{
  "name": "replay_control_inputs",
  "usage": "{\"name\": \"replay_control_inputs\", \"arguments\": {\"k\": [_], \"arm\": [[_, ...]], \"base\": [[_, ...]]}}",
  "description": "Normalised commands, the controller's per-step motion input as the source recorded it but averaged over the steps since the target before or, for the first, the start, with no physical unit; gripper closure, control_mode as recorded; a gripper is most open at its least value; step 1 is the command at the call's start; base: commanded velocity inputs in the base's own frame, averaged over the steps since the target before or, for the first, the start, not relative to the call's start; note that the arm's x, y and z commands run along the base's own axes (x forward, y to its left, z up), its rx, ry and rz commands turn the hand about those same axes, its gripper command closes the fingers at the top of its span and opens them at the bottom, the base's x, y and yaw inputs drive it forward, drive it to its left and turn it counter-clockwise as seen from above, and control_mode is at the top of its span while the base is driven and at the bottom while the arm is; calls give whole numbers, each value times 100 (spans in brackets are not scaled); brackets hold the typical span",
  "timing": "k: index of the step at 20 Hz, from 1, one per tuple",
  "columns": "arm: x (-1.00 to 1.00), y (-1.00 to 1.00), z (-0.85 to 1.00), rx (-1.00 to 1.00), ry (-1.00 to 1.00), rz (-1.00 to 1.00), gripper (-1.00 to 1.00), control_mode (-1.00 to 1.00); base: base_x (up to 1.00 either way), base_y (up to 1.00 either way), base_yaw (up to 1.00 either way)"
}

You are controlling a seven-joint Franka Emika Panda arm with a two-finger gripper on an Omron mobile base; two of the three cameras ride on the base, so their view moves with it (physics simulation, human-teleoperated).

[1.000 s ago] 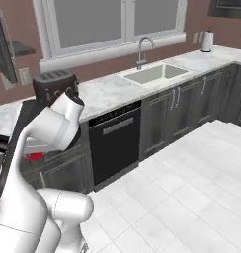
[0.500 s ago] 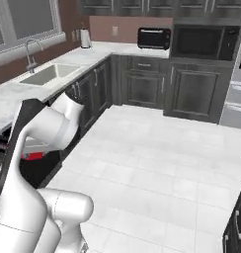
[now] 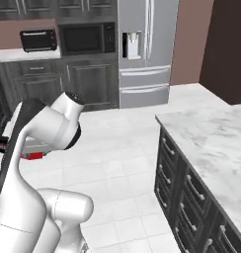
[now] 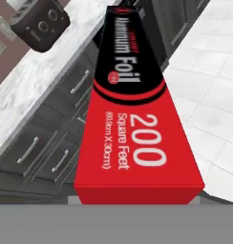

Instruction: Retrieve the tupperware and aluminum foil from the cabinet and place them on the dining counter near the plate with onion and chicken drumstick to prepare for storing leftovers.

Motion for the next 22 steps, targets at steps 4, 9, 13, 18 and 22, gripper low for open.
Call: {"name": "replay_control_inputs", "arguments": {"k": [4,9,13,18,22], "arm": [[0,0,0,0,0,0,100,100],[0,0,0,0,0,0,100,100],[0,0,0,0,0,0,100,100],[0,0,0,0,0,0,100,100],[0,0,0,0,0,0,100,100]], "base": [[48,8,-67],[73,56,-57],[94,97,-47],[98,100,-46],[99,100,-47]]}}
